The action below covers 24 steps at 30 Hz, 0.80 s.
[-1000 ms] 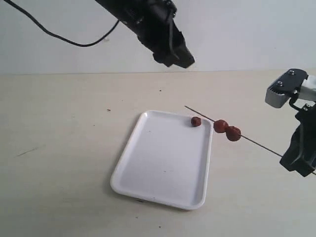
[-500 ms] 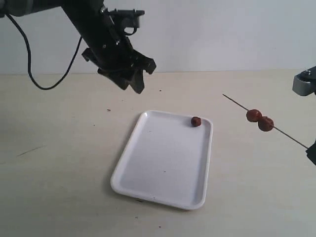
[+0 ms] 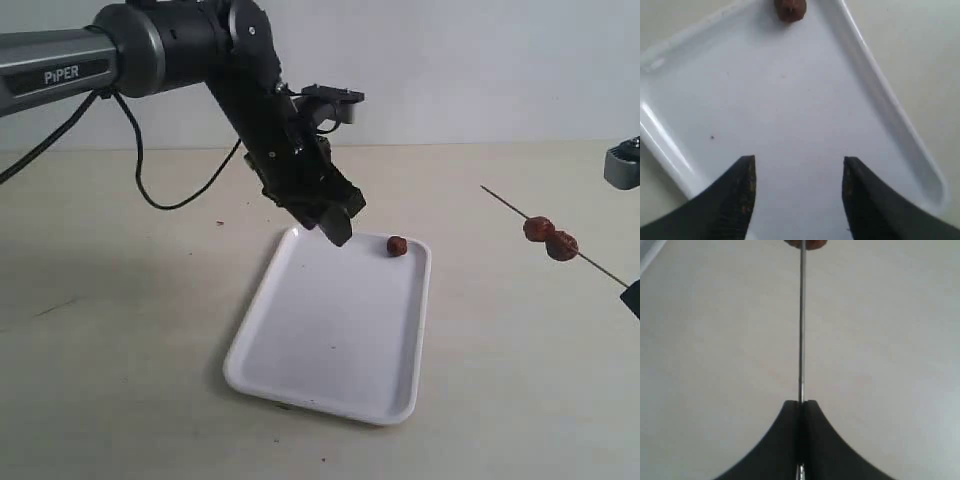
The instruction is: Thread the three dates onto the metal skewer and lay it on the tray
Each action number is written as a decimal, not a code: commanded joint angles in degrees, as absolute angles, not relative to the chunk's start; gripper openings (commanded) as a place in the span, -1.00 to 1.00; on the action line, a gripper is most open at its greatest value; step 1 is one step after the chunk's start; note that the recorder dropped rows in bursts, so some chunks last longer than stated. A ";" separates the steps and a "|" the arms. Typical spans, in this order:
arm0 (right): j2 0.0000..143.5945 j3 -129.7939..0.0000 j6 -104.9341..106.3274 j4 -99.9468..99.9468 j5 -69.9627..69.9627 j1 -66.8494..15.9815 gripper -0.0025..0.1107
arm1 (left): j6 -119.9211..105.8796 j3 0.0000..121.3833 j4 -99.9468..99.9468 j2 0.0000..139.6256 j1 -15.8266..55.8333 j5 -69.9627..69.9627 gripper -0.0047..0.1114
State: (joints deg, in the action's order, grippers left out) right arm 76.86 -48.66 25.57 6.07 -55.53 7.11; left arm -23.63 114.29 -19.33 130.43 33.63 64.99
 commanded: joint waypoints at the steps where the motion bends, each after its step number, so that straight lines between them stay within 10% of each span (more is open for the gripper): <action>1: 77.49 -48.99 23.70 5.39 -56.92 7.46 -0.96 | -31.67 118.45 -9.92 130.18 36.55 61.05 -0.01; 24: 82.02 -48.89 22.89 4.16 -55.04 7.46 -0.96 | -30.15 122.59 4.74 137.98 44.49 47.58 -0.01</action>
